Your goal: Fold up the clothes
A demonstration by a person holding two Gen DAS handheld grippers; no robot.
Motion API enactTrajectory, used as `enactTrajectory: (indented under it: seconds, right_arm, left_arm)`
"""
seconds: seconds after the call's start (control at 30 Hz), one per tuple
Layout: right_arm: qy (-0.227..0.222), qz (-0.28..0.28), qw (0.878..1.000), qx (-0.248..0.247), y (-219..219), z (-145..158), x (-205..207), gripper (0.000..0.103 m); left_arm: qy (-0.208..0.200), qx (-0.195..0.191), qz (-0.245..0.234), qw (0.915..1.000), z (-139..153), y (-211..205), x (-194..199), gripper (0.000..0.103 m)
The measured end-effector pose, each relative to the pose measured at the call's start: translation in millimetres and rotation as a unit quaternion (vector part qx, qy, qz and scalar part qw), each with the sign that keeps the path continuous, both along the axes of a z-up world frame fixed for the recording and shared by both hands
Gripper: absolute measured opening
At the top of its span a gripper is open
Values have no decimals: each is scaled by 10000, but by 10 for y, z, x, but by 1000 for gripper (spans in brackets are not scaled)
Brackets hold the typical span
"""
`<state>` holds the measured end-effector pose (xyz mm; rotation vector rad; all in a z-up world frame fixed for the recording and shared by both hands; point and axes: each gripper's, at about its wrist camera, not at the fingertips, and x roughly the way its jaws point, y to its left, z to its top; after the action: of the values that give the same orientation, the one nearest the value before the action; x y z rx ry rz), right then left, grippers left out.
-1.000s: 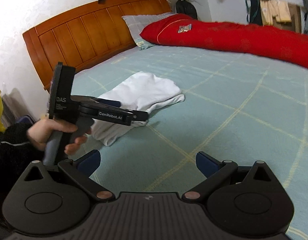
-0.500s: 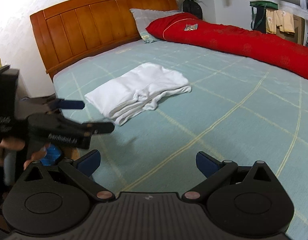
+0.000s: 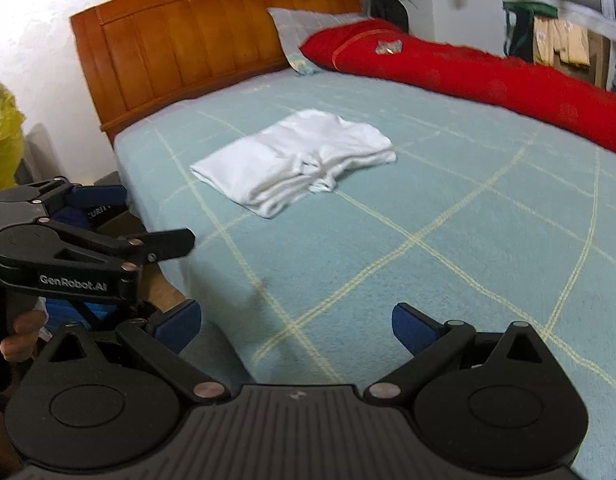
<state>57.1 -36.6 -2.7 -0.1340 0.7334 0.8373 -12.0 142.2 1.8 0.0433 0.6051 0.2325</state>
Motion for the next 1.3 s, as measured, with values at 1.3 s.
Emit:
enactTrajectory:
  seconds: [1.3]
  right_arm:
    - [-840,-285,9949,-477,101,206,-897,103]
  left_arm:
    - [359,-154,1092,9932,90,-146,-876,102]
